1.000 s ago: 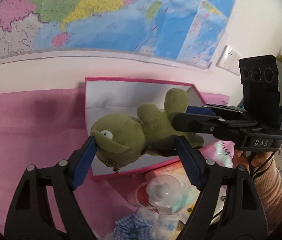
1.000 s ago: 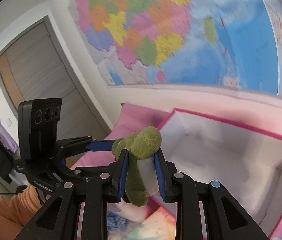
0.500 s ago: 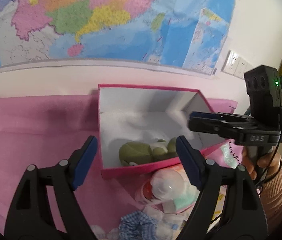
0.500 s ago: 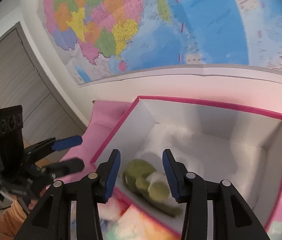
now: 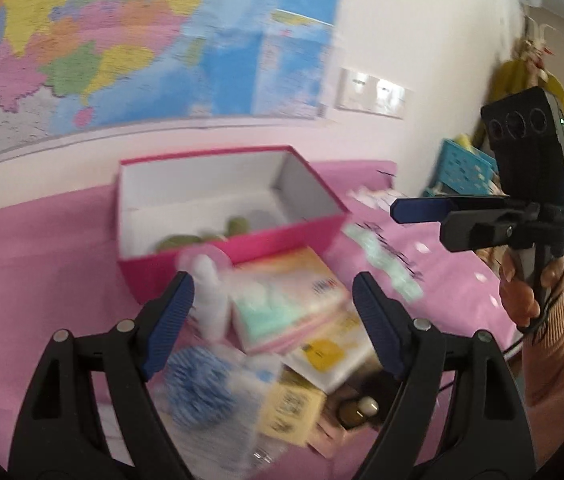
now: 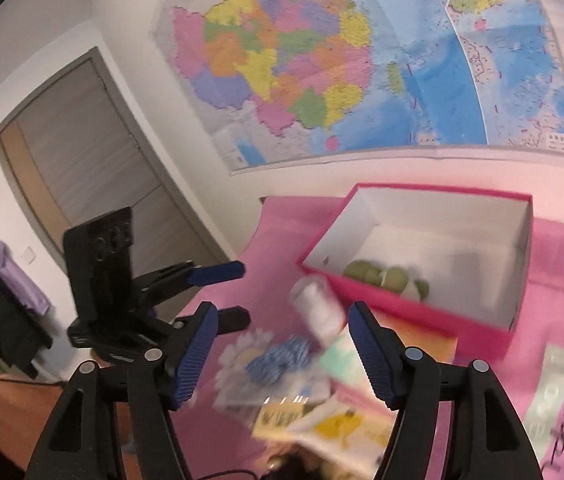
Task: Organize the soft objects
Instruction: 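Grasp the black glove with the right gripper and lift it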
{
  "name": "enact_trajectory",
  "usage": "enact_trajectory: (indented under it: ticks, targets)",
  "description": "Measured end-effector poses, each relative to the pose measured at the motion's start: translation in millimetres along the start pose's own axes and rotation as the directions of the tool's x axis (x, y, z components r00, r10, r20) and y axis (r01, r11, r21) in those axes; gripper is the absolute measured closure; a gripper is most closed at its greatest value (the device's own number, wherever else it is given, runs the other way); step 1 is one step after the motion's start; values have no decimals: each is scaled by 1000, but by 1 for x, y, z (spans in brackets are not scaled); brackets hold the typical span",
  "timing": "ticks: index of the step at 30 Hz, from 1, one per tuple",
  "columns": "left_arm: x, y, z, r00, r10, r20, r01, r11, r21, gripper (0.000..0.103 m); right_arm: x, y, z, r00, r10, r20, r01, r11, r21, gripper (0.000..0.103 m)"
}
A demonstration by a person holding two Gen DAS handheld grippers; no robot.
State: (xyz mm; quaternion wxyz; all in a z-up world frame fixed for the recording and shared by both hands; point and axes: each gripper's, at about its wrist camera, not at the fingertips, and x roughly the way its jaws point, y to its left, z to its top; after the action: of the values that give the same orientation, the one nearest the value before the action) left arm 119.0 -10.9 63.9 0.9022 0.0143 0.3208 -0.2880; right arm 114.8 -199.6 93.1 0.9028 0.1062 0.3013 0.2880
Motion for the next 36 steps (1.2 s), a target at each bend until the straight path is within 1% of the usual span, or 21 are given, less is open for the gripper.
enact_trajectory:
  ticks: [2, 6, 7, 9, 11, 13, 17, 19, 21, 23, 27, 28, 29, 30, 31, 32, 33, 34, 36]
  targets:
    - [-2, -10, -12, 999, -45, -15, 45, 999, 14, 21, -11, 7, -16, 1000, 0, -8, 0, 1000, -1, 33]
    - [0, -24, -31, 996, -79, -50, 80, 996, 35, 21, -23, 10, -54, 998, -53, -44, 53, 999, 9, 32]
    - [1, -26, -34, 994, -90, -59, 92, 995, 34, 21, -22, 10, -66, 994, -90, -67, 91, 996, 13, 32]
    - [5, -30, -44, 990, -114, -87, 117, 993, 32, 21, -21, 9, -82, 988, -123, -97, 125, 992, 13, 32]
    - [11, -34, -55, 984, -131, -118, 135, 990, 26, 21, -16, 10, -101, 976, -166, -141, 169, 986, 6, 32]
    - [17, -35, -64, 979, -142, -148, 146, 989, 14, 21, -10, 13, -115, 966, -190, -177, 191, 981, -12, 32]
    - [26, -39, -80, 967, -159, -197, 162, 987, -3, 21, -3, 26, -132, 956, -217, -199, 204, 975, -86, 32]
    - [29, -43, -86, 962, -169, -213, 173, 985, -1, 21, 4, 35, -137, 946, -252, -204, 223, 963, -152, 32]
    - [30, -46, -91, 961, -160, -223, 166, 986, 8, 21, 9, 39, -141, 938, -287, -195, 249, 948, -199, 33]
    - [33, -46, -95, 960, -156, -231, 162, 987, 7, 21, 11, 41, -142, 938, -295, -183, 254, 942, -219, 34]
    - [39, -39, -99, 950, -189, -250, 186, 982, -39, 21, 13, 42, -147, 930, -330, -159, 285, 925, -253, 43]
    - [40, -39, -101, 947, -200, -252, 195, 980, -46, 21, 15, 42, -148, 925, -347, -157, 299, 916, -267, 49]
    - [40, -39, -102, 946, -202, -252, 197, 979, -45, 21, 17, 41, -149, 916, -370, -154, 317, 905, -283, 51]
    - [41, -41, -102, 946, -201, -255, 197, 980, -39, 21, 18, 40, -149, 912, -380, -155, 326, 900, -288, 56]
    - [42, -43, -103, 946, -198, -258, 197, 980, -30, 21, 19, 40, -149, 912, -380, -154, 328, 901, -283, 64]
    - [43, -45, -104, 944, -201, -261, 201, 979, -26, 21, 18, 39, -149, 915, -374, -151, 324, 904, -278, 69]
    - [44, -47, -104, 943, -207, -262, 208, 978, -23, 21, 18, 38, -149, 917, -370, -153, 320, 906, -276, 76]
    - [44, -48, -104, 942, -211, -262, 213, 977, -21, 21, 17, 37, -148, 918, -367, -153, 317, 908, -273, 80]
    - [47, -51, -103, 940, -223, -258, 226, 974, -15, 21, 12, 37, -146, 931, -338, -139, 299, 923, -244, 87]
